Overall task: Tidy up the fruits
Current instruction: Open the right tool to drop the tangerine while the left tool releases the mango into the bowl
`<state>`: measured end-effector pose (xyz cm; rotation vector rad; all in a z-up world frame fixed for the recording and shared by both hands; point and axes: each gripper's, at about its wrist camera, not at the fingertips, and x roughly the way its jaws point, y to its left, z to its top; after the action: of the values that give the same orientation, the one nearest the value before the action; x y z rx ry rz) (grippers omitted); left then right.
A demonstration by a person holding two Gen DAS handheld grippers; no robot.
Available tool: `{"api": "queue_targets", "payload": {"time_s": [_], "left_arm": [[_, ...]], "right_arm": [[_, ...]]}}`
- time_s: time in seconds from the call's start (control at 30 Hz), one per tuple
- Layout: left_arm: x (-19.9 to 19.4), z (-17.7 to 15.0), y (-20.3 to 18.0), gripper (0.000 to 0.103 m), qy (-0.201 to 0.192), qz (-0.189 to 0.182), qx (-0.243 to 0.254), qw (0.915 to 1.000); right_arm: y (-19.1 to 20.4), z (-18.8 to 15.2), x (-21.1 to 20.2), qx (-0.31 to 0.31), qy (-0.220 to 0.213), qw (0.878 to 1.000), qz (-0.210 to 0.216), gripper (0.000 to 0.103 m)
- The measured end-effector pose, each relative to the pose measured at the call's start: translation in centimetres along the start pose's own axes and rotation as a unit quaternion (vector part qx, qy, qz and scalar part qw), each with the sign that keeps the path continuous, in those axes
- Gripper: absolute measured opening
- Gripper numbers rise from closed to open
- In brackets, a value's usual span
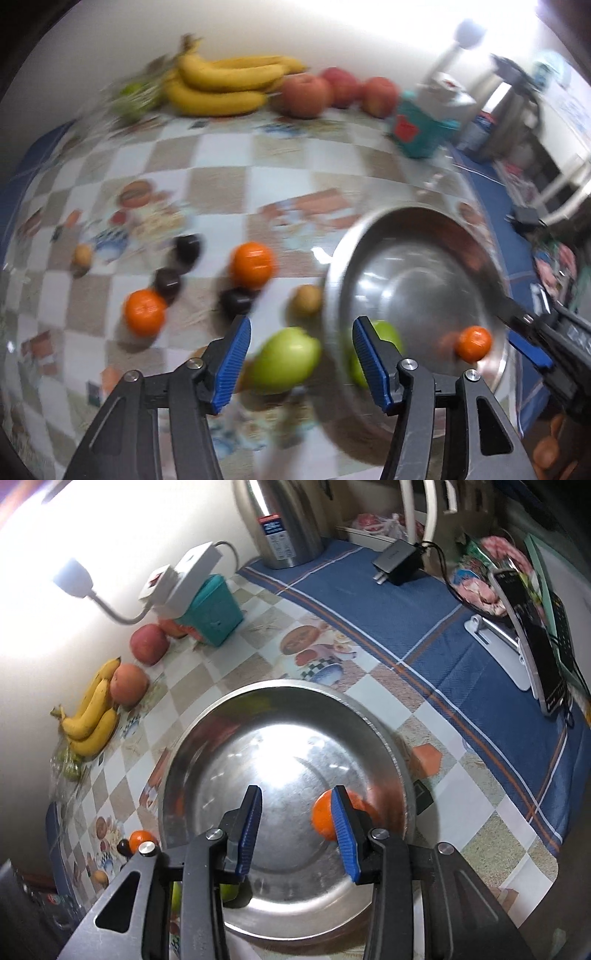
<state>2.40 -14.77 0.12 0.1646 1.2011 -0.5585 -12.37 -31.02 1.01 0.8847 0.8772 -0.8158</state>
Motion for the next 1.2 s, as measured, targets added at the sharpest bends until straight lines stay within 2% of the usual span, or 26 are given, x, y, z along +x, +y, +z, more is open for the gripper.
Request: {"api": "queue_targets", "payload": {"time_s": [0.07,0.13,0.23,0.3,0.37,0.4,0.57,0.7,0.8,1.2], "left_arm": [[-0.1,0.1,1.5,0.064,0.01,0.026,-0.024,0.9993],[-0.1,-0.1,2.5,0.066,0.016,0.046,-0.039,0.9981],[-0.3,-0.3,4.6,0.07,0.028,0.061,-0.072,0.9952],[-0.6,-0.5,5.9,0.083,0.031,0.07,-0.095,0.9925],[-0.6,-0.8,6.9,0.092,0.035,0.083,-0.113,0.9896],[-0.7,-1.0,7.2,0.095,0.035,0.086,-0.118,0.9887],[-0.5,-1.3,8.3,0.103,0.042,0.093,-0.136,0.9855],[-0.4,-1.2,8.3,0.103,0.042,0.096,-0.136,0.9852],[-0.4,-1.2,8.3,0.103,0.042,0.096,-0.134,0.9854],[-0.6,-1.3,8.8,0.103,0.03,0.113,-0.137,0.9837]], "right_arm": [[0.7,-0.4,-0.1,-0.014,0.004,1.0,0.0,0.047],[1.5,-0.9,-0.1,-0.029,0.008,1.0,0.001,0.047],[2.7,-1.5,-0.2,-0.053,0.01,0.999,0.0,0.052],[3.3,-1.9,-0.2,-0.065,0.01,0.998,0.0,0.059],[4.0,-2.3,-0.1,-0.077,0.013,0.997,0.006,0.071],[4.1,-2.3,0.0,-0.08,0.014,0.997,0.007,0.072],[5.1,-2.9,0.3,-0.102,0.014,0.995,0.002,0.081],[5.6,-3.1,0.5,-0.113,0.012,0.994,-0.004,0.082],[5.7,-3.2,0.6,-0.115,0.013,0.993,-0.008,0.091],[5.9,-3.3,0.7,-0.124,0.011,0.992,-0.009,0.093]]}}
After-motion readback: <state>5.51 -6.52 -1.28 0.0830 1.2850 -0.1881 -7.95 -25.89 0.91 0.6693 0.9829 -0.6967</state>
